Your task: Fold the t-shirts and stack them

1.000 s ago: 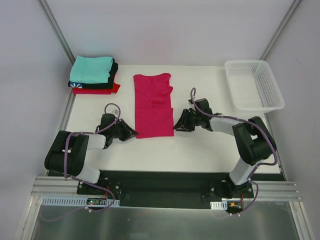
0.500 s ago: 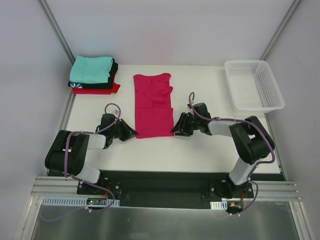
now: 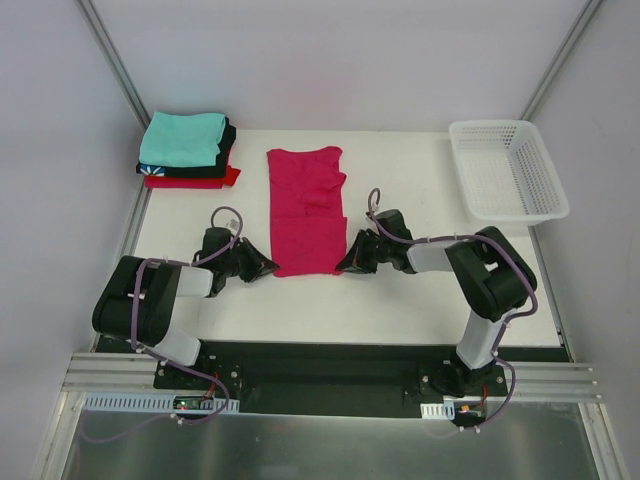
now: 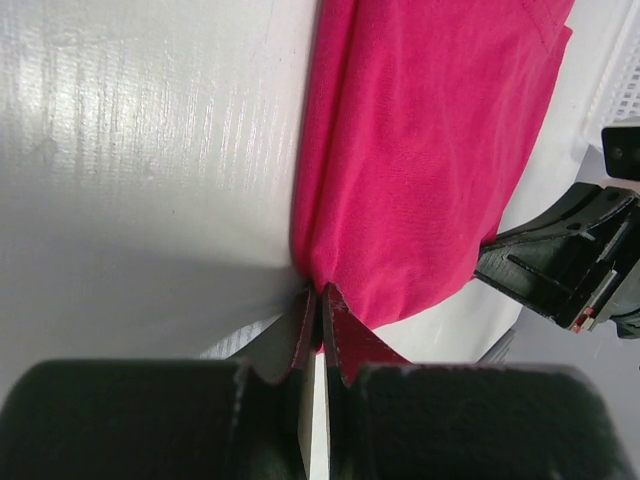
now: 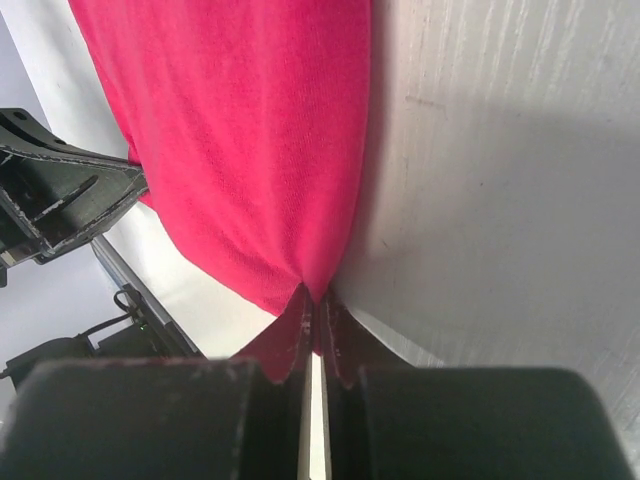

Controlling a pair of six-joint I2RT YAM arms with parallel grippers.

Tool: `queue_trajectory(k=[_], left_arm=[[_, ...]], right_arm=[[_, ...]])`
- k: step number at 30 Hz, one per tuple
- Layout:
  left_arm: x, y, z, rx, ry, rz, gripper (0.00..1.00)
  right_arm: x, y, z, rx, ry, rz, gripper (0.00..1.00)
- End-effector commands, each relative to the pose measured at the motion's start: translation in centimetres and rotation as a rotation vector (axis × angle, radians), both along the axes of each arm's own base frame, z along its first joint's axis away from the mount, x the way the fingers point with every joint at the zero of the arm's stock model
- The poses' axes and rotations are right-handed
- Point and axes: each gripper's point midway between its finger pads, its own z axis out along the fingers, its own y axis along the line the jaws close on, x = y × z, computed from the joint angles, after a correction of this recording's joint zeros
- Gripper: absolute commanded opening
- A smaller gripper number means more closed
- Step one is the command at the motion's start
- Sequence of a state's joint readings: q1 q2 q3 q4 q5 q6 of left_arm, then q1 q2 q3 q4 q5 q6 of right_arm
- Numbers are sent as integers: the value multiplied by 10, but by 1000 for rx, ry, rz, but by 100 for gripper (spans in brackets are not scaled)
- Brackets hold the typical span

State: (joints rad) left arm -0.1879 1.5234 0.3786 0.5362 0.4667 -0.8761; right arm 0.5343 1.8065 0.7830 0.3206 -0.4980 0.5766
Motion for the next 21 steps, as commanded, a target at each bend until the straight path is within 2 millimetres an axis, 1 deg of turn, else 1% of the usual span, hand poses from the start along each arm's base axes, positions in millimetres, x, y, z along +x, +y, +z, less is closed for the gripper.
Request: queue_trajectory(k=[1,2,3,5,6,7,8,9,10,11,12,13,14,15,16,17,18,20,21], left_arm=[[-37,10,-31,65,150,0,0],[-40,10,-30,69,154,0,0],[-40,10,-24,75,140,6,0],[-54,12,-25,103,174,-3,0],[-52,13,-16,113,141,3,0],[-62,16,-17,127,168,-2,0],[-65,17,-14,131,164,1,0],[-63,18,-3,131,120,1,0],[-67,21,-1,146,119,6,0],[-75,24,-2,160,143,4,0],[-73,25,8,158,98,5,0],[-79,26,9,160,109,3,0],[-83,27,14,158,103,1,0],[-85,26,15,155,99,-1,0],[-89,27,15,153,102,0,0],[-89,26,18,148,91,1,0],[-93,26,17,147,100,2,0],[-94,26,19,141,94,7,0],[-95,26,19,139,98,9,0]], right_arm=[[1,1,4,-1,-22,1,1],[-1,1,5,-5,-24,4,1],[-3,0,8,-5,-25,5,1],[-10,-4,7,-17,-24,14,1],[-14,-7,9,-23,-26,16,1],[-16,-9,10,-33,-34,22,1],[-23,-12,7,-44,-29,27,1],[-26,-15,7,-55,-24,26,1],[-28,-17,11,-60,-37,21,1],[-34,-21,8,-70,-31,26,1],[-36,-23,10,-72,-32,25,1],[-39,-23,16,-62,-46,25,1],[-45,-23,18,-69,-42,31,1],[-51,-24,18,-74,-42,37,1],[-53,-24,22,-78,-57,37,1],[-61,-22,28,-85,-66,54,1],[-64,-25,28,-105,-77,50,1],[-75,-22,34,-116,-88,67,1],[-78,-22,34,-123,-86,64,1]])
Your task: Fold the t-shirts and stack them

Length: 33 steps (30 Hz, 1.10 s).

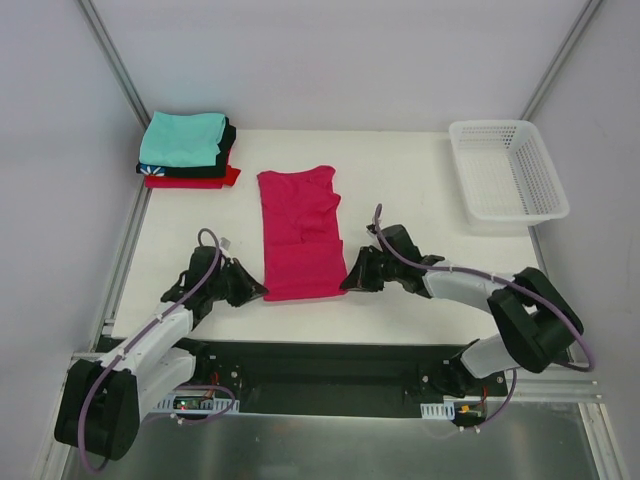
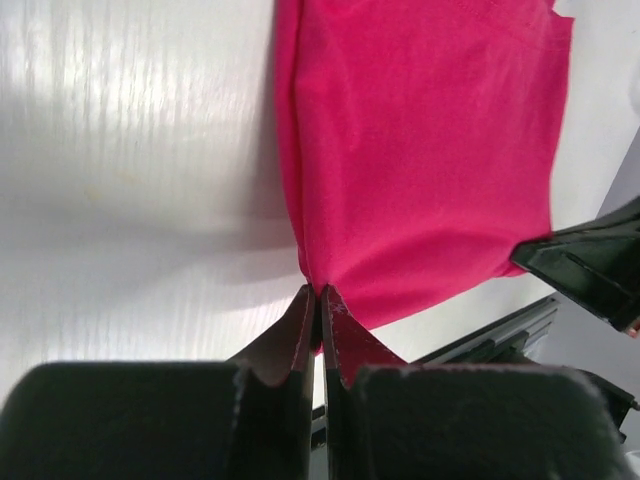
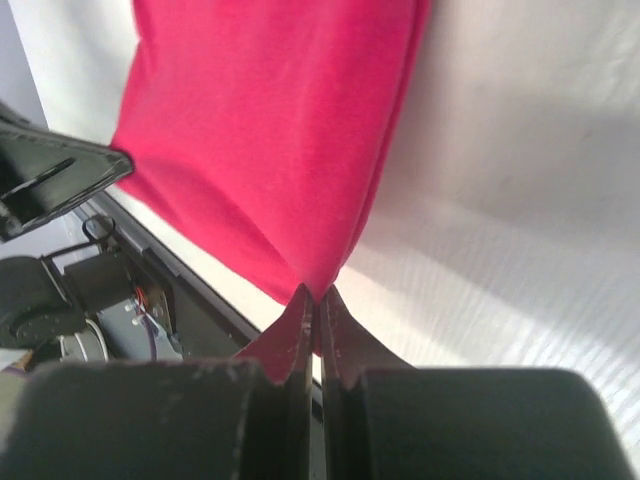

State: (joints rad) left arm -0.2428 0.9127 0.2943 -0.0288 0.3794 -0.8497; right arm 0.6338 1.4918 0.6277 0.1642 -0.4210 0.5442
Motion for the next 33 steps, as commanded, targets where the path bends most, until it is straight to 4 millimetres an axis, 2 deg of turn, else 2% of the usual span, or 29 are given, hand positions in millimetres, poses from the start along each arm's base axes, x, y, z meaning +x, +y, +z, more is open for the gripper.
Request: queue_trajectory(k=[1,5,10,19,23,27,30,31,33], left_arm=[[-21,9,-17,55,83,14,0],[-20,6,-6,54,72,9,0],[-22,5,9,58,54,16,0],[-26,12,60,70,-48,47,0],[-23,13,79,69,-77,50,0],[-17,14,86,83,-86,60,0],[-8,17,90,109,-89,78,0],[-5,17,89,122,-80,80,0],[1,18,95,134,-93,86,0]], right_arm=[[-17,-8,5,-71,-34,-2,1],[-33,-5,11,-93,-45,16,1],[-40,-9,24,-114,-92,3,1],[-49,-30,48,-179,-149,-29,1],[-45,-38,60,-205,-191,-47,1],[-37,-39,72,-232,-229,-46,1],[-29,-37,72,-262,-238,-36,1],[-23,-35,78,-258,-250,-40,1],[-15,-32,72,-284,-244,-32,1]])
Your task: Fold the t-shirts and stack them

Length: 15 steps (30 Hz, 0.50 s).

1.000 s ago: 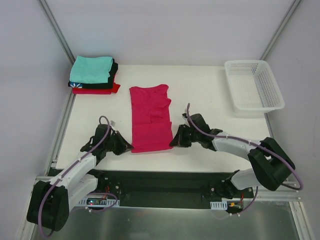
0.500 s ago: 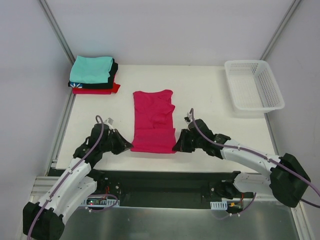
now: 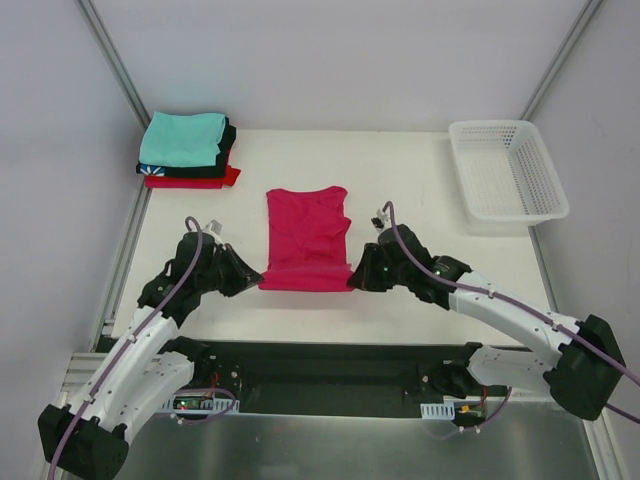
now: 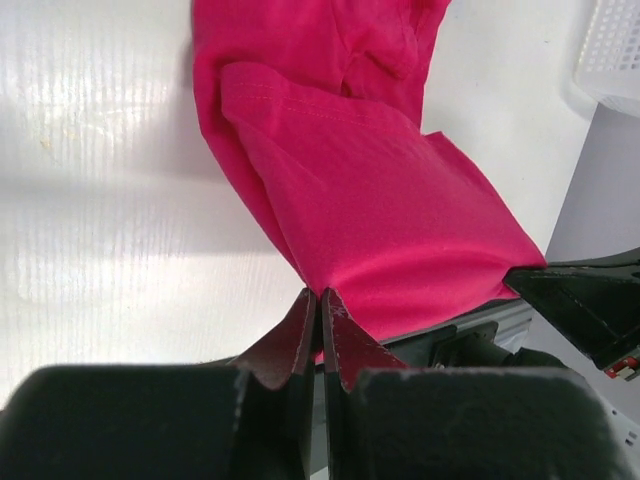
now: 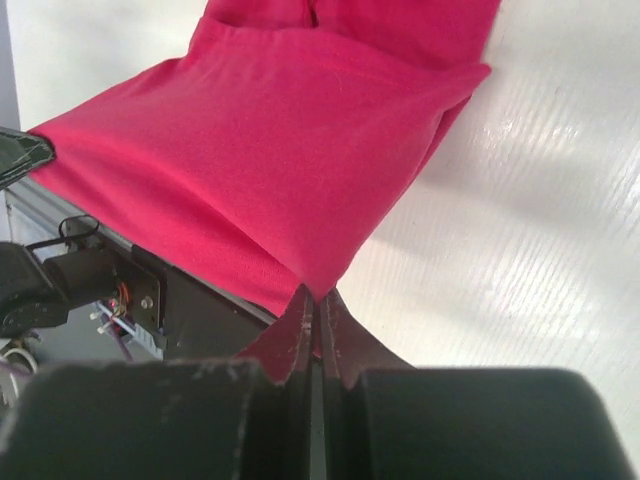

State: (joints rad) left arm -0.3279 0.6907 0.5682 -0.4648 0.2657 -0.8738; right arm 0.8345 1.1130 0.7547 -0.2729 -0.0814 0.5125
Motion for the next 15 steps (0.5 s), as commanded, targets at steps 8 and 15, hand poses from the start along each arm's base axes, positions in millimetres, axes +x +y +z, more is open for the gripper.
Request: queue_trajectory(k=[8,15], left_arm=[[57,14,22,148,-52,95,0],[94,14,44,166,-85,98,0]], right_arm=[[77,-11,3,-141,-55,-44,1],[118,-15,25,-137,-71,-57,1]])
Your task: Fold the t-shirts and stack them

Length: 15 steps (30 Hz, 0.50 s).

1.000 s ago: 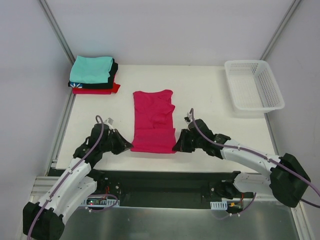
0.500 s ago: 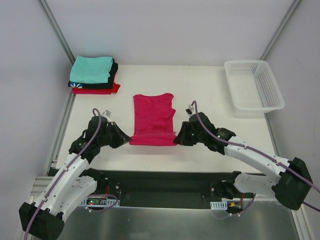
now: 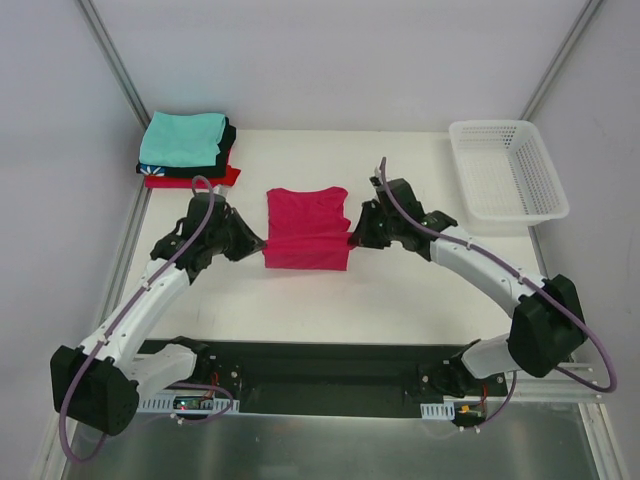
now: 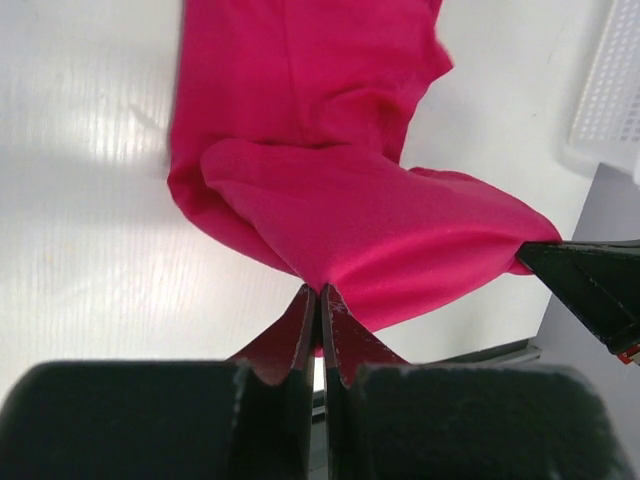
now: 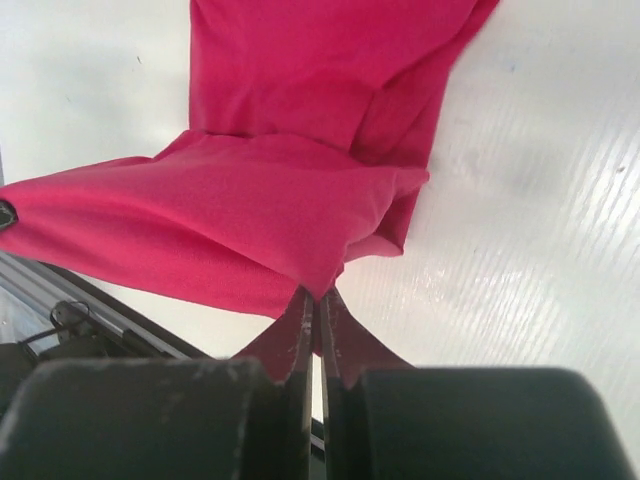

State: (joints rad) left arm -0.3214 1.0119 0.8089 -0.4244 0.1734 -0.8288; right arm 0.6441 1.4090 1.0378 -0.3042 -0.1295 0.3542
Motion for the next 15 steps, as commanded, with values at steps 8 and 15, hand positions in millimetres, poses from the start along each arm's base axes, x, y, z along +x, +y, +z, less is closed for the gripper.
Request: queue_trajectory(k=[8,15], left_arm=[[73,16,26,76,-84,54,0],[108,11,10,80,-47,40,0]], right_arm=[[64,-3,22,-42,-19,27,1],[93,6,16,-31,11,44,1]])
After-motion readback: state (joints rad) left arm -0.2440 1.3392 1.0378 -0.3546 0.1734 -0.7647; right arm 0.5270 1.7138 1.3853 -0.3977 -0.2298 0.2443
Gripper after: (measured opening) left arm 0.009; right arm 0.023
